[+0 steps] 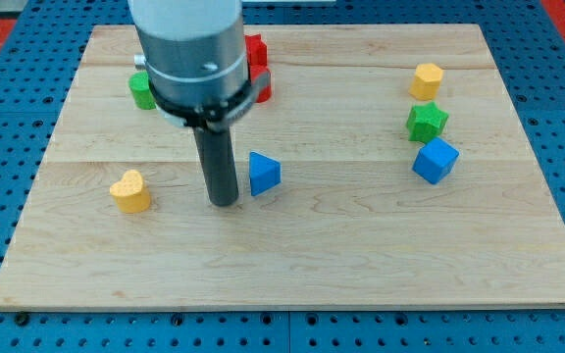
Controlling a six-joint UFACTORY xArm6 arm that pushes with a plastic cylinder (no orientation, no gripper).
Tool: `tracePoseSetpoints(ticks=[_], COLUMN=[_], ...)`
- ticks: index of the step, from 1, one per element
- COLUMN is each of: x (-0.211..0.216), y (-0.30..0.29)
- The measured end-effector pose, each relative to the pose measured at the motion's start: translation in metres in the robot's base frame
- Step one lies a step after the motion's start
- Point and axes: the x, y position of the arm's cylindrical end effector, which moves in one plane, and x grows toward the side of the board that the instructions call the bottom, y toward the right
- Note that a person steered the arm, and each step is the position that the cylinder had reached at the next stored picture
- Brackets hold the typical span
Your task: Move blue triangle towards right
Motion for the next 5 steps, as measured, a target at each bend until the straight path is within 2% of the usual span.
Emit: tracePoseSetpoints(ticks=[1,3,4,5], x=[-0.035,-0.01,-0.005,0.04], y=[0.001,0.11,0.075,0.066])
